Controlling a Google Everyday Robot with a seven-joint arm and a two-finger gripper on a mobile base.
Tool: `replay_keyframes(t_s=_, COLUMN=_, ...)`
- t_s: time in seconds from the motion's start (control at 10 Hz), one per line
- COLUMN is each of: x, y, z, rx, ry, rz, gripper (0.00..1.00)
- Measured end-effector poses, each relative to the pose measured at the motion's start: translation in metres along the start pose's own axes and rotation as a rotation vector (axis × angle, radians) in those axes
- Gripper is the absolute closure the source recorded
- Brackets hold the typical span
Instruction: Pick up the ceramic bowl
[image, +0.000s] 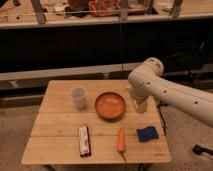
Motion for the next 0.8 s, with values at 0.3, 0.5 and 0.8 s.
replay_keyframes(t_s=0.3, x=-0.007, y=-0.006, z=0.006, rx=0.016, ry=-0.013, rz=-0.043, gripper=0.2)
replay_keyframes(t_s=0.5, x=-0.013, y=-0.011, z=0.01, rx=0.028, ry=-0.026, rz=-0.071, gripper=0.2)
replay_keyframes(t_s=0.8, x=-0.021, y=-0.017, z=0.019, rx=0.044, ry=-0.044, rz=-0.114, gripper=0.2)
